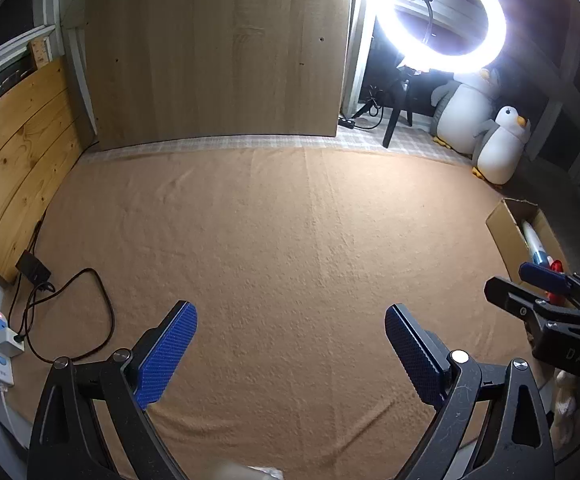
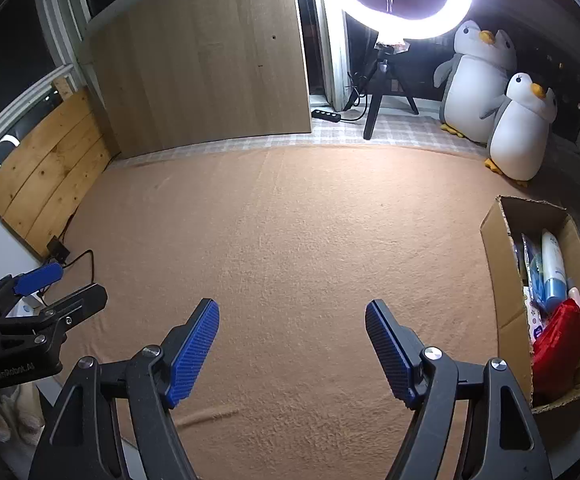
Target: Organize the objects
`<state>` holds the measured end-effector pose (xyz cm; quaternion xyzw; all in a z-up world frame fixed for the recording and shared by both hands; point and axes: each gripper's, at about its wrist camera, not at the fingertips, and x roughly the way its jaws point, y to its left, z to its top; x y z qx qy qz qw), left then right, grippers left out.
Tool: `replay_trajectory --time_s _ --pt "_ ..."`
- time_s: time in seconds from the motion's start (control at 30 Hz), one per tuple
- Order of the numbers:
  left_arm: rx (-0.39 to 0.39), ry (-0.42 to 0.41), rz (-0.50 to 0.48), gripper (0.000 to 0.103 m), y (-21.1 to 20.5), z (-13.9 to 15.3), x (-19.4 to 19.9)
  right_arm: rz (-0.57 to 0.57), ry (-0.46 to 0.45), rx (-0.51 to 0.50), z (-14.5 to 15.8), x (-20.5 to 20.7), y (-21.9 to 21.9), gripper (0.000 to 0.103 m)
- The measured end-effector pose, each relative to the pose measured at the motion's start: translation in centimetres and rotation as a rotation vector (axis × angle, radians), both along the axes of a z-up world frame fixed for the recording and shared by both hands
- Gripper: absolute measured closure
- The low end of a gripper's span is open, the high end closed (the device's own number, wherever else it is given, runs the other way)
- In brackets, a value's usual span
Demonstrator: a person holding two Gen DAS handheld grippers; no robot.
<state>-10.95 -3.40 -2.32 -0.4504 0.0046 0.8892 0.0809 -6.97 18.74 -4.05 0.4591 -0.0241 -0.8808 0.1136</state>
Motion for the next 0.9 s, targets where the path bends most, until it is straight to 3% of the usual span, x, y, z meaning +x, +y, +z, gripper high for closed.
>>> replay_trajectory --time_s 0.9 --pt "-0.001 -0.038 0.007 0.004 1.0 -1.4 -0.5 -0.02 -0.042 0.028 -1.3 0.2 0.3 0.031"
